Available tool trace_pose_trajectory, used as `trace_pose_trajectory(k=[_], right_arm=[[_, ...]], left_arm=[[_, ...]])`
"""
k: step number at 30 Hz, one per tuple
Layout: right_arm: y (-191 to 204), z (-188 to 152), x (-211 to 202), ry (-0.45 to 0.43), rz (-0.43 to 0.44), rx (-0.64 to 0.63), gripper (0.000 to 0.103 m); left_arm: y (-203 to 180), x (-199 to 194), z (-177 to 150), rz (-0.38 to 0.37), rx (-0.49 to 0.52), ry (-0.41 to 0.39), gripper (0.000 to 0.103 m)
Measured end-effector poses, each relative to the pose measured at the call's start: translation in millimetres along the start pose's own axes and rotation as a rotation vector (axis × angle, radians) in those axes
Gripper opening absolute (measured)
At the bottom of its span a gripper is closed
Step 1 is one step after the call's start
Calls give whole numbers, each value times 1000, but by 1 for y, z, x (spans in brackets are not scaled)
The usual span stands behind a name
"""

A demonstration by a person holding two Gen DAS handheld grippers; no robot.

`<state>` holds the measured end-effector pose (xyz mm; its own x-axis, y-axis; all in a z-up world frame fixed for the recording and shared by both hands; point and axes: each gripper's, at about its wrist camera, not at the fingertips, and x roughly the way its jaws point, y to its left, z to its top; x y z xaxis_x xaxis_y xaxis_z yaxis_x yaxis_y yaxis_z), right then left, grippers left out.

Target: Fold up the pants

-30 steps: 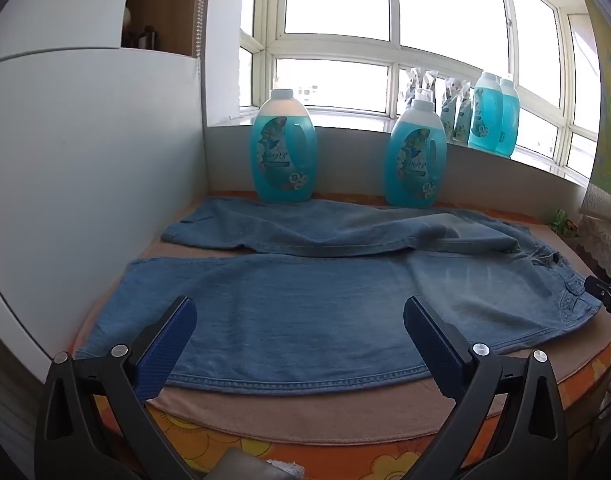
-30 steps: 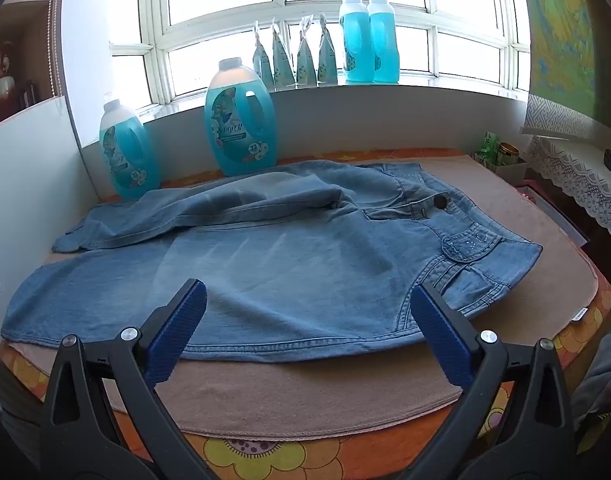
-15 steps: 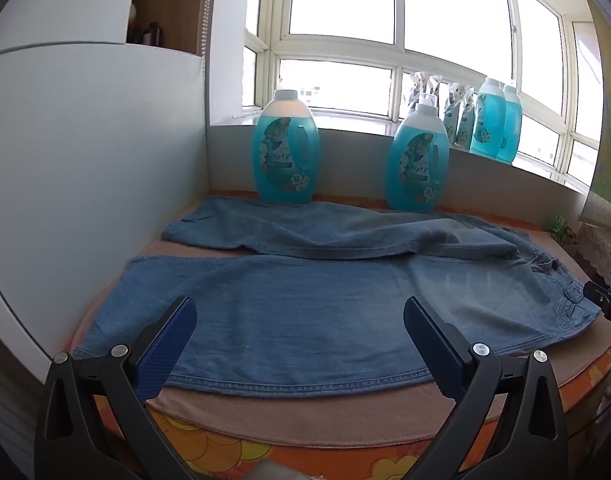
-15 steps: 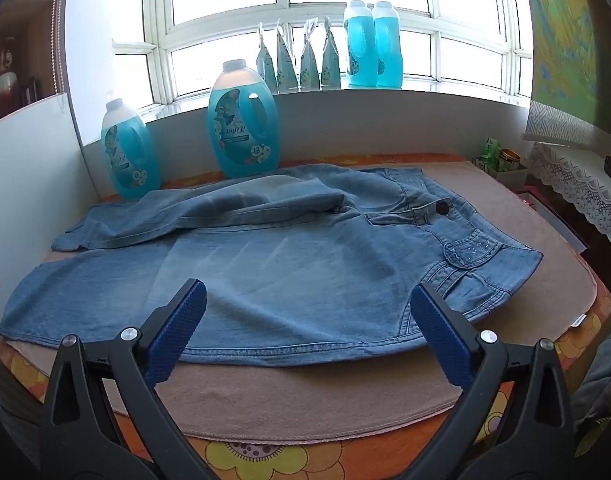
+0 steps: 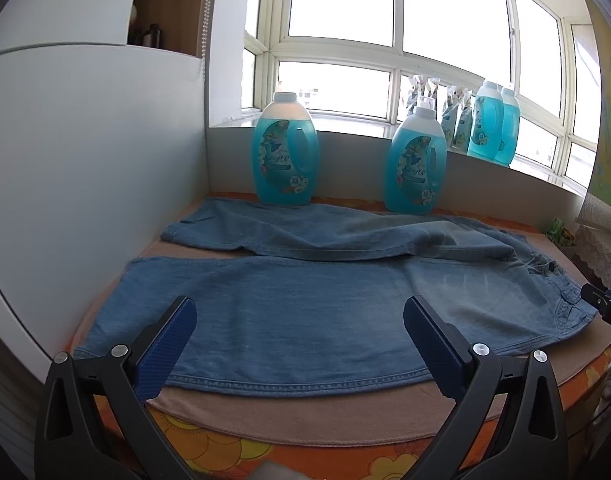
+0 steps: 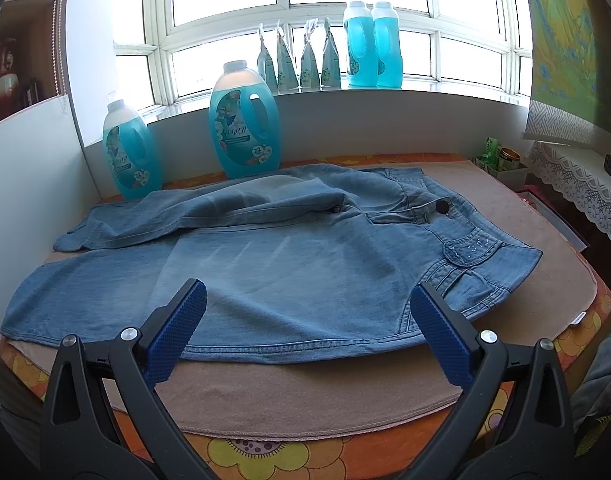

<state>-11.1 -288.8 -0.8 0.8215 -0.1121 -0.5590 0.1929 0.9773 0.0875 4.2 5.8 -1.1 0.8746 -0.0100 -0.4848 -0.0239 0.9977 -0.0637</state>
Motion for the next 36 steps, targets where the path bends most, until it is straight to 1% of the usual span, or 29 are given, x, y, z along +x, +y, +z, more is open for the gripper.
trace_pose_trajectory(k=[12, 27, 33, 36], right_arm=[[0, 0, -1, -1, -3, 2, 103], [8, 2, -9, -17, -28, -22, 103], [11, 6, -14, -39, -82, -48, 103], [10, 7, -16, -47, -83, -44, 103]], left_arm=[[0, -1, 0, -4, -1, 3, 103], [-1, 1, -1, -20, 3, 10, 103], [-1, 1, -1, -22, 3, 13, 103], [-3, 1, -1, -25, 9, 14, 103]])
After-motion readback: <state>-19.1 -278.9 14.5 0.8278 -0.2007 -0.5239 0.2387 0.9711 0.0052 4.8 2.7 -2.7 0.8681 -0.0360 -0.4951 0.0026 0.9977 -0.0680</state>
